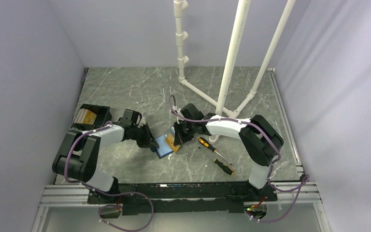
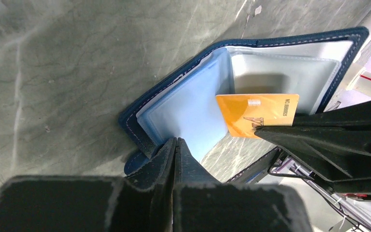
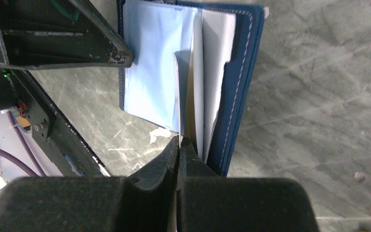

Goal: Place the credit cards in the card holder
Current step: Insert the credit card into the card holder.

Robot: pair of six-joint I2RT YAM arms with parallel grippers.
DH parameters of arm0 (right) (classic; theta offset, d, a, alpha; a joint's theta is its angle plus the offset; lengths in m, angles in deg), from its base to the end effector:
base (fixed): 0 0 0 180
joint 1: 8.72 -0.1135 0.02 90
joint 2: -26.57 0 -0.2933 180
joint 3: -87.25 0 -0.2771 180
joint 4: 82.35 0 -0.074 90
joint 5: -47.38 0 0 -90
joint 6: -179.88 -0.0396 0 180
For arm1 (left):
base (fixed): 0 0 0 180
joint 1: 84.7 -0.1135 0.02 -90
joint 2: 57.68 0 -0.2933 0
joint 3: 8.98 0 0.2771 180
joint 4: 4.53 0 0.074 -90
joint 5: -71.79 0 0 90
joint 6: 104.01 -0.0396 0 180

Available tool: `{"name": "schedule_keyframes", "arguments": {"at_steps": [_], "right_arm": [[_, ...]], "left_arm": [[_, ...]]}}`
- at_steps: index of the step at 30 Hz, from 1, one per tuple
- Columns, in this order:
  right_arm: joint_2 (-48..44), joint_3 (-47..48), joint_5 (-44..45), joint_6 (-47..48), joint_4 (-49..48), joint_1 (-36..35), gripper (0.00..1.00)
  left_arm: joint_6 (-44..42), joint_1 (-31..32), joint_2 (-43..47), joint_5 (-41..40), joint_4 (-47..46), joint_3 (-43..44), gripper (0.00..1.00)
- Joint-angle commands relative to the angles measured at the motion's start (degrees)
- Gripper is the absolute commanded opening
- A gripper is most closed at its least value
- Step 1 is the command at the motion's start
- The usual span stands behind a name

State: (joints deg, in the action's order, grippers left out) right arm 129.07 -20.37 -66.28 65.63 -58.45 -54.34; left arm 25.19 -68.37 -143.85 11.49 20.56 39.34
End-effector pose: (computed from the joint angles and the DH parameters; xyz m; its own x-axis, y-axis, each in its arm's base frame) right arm 0.2600 0.2884 0.1716 -0.8526 -0.3334 -0.4023 -0.5148 0.6680 0.5374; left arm 0.2522 -0.0943 0.1396 -0.9533 -0.2928 -0.0737 -0.1832 0.7551 -0.6294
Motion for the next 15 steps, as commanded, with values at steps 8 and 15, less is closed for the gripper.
{"name": "schedule_keyframes", "arguments": {"at_steps": [8, 15], "right_arm": [[0.2, 2.3, 2.3, -0.3, 1.3, 1.7, 0.0], [0.5, 3.0, -1.0, 1.5, 2.8, 2.6, 0.0]], "left_arm": [[-4.2, 0.7, -2.0, -9.5, 4.4, 0.5, 0.0], [-5.1, 0.7, -2.1, -10.7, 5.1, 0.4, 0.0]]}}
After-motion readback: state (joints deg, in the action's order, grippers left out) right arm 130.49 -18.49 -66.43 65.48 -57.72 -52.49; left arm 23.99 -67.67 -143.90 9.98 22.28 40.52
